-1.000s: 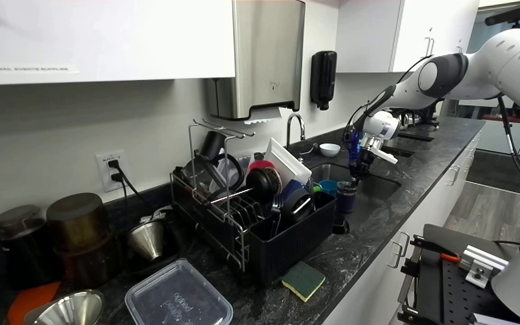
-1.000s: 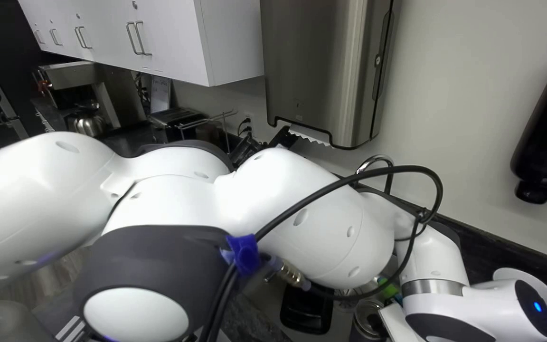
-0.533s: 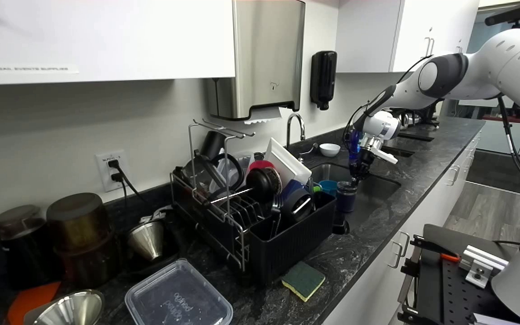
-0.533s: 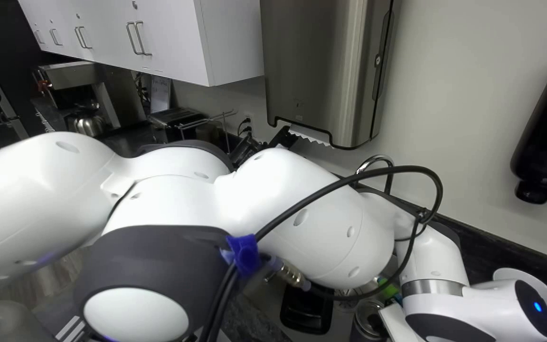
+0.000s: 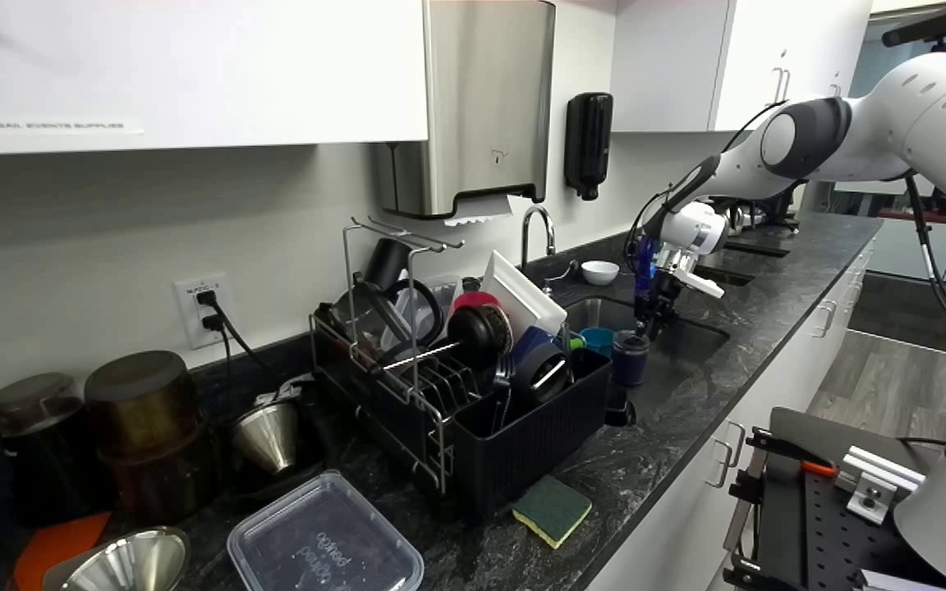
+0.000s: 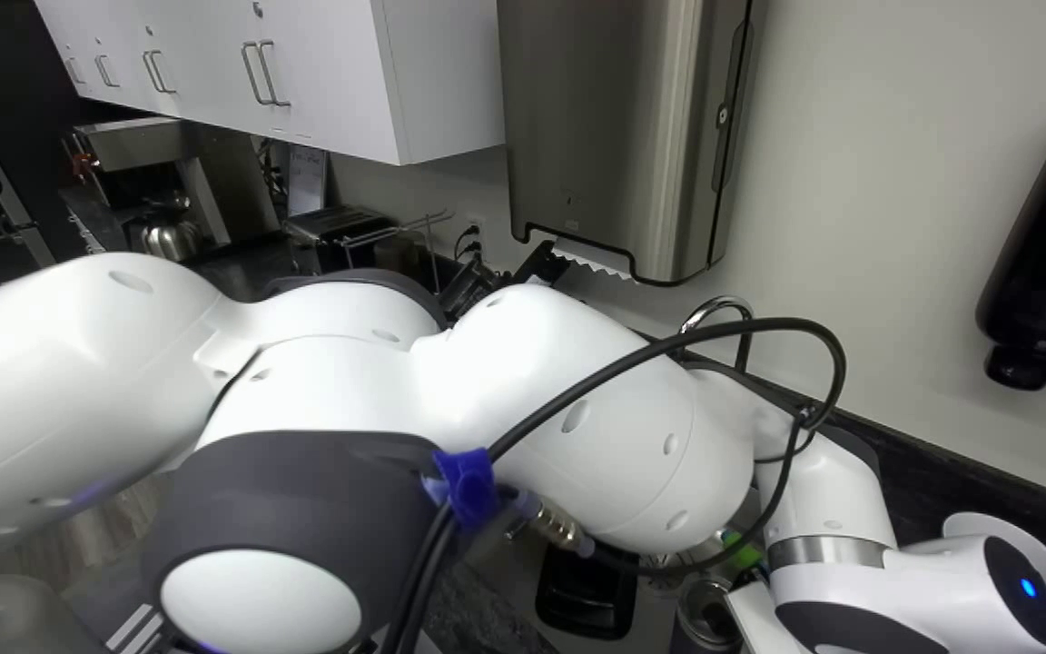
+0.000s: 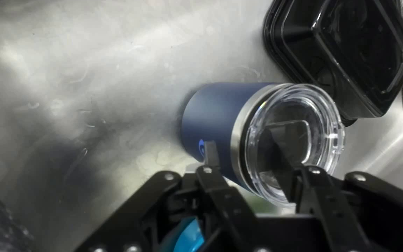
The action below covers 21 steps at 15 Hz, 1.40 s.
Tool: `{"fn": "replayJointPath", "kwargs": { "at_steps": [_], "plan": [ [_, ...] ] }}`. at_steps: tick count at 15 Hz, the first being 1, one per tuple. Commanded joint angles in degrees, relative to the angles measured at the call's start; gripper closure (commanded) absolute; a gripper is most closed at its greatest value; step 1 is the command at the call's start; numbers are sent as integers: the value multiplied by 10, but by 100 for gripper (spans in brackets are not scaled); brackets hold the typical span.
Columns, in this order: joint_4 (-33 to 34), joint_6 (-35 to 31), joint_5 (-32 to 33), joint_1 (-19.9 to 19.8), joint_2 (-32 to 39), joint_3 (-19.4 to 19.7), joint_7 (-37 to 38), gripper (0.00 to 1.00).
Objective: Take the straw out of the sink and put it in the cutlery compartment, pick the lid on the tray, place it on the cup in the sink, lift the cup, drop it in the sink then move the pan in the sink to the left
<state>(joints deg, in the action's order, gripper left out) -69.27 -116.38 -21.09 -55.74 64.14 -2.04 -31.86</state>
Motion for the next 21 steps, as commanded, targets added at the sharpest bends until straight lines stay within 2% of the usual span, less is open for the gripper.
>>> {"fn": "replayJointPath", "kwargs": {
  "at_steps": [1,4,5,13,21],
  "plan": [
    [1,-17,8,10,3,12,16,26],
    [-9,-28,13,14,-7,20,31,5],
    [-14,-31,16,16,-11,23,36,1],
    [-93,-79,16,27,-94,33,33,0],
    [-219,-155,26,61,-190,32,42,0]
  ]
}}
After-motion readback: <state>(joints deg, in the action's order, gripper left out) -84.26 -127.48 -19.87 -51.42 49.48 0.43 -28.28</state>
